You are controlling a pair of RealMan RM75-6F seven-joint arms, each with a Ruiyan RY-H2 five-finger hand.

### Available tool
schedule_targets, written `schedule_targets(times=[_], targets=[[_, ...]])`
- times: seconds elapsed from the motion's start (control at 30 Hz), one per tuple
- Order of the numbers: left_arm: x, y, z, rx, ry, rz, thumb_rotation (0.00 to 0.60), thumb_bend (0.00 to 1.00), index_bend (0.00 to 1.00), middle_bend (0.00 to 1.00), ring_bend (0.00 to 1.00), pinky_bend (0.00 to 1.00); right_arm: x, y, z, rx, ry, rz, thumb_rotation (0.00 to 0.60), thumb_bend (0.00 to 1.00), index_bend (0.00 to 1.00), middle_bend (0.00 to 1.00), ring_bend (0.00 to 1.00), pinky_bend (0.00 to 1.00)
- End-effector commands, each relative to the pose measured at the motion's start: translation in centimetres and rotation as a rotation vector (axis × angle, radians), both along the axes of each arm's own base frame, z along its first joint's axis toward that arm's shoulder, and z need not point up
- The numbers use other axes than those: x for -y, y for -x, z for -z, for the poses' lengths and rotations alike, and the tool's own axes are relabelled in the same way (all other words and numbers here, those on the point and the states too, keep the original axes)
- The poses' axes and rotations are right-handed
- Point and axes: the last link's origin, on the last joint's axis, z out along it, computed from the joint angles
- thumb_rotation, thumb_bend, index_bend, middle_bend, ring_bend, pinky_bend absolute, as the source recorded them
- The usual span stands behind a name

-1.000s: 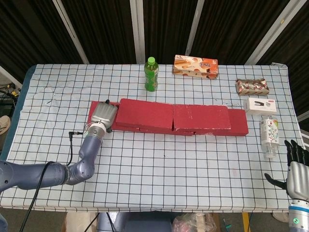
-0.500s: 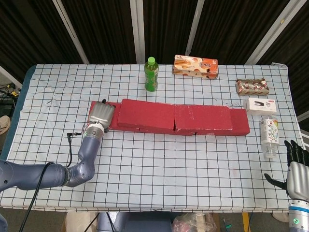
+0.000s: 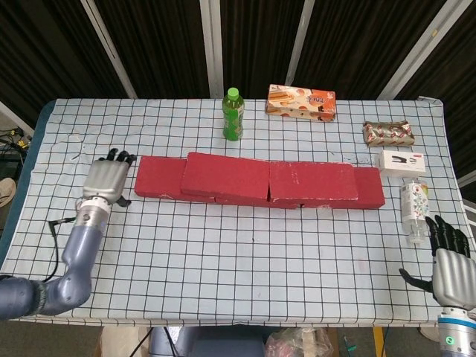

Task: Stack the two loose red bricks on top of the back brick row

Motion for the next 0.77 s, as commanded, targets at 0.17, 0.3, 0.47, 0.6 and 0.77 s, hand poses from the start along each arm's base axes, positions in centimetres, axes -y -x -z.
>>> schedule_targets(times=[0.17,0.3,0.47,0.6,0.77], targets=[[12.6,11.5,-4.6,0.217,-0.234,0.155,0.600,0.00,0.18,0.07,0.03,0.22,0.1,-0.3,0.4,-0.015,-0.014,-0.042,0.600,0.15,0.00,0.00,0.00,0.00],[14.8,13.7,-5.0,0.248,-0.277,0.168,0.600,0.00,0.18,0.07,0.01,0.21,0.1,-0.4,0.5,-0.013,-0.012,-0.056,0.600,0.15,0.00,0.00,0.00,0.00],[16.7,15.7,-5.6,0.228,-0.294,0.169,0.600,0.00,0.18,0.07,0.01,0.21,-0.1,-0.6,0.4,-0.015,-0.009,-0.070,0.600,0.15,0.00,0.00,0.00,0.00],[17.8,16.6,-5.5,0.246,-0.313,0.165,0.600,0.00,0.18,0.07,0.01,0.21,-0.4,-0.8,0.2,-0.016,-0.002,-0.073,0.600,0.15,0.00,0.00,0.00,0.00],[18.2,16.8,-5.7,0.243,-0.312,0.157,0.600,0.00,0.18,0.07,0.01,0.20,-0.6,-0.9,0.1,-0.018,0.002,-0.071,0.600,0.15,0.00,0.00,0.00,0.00]])
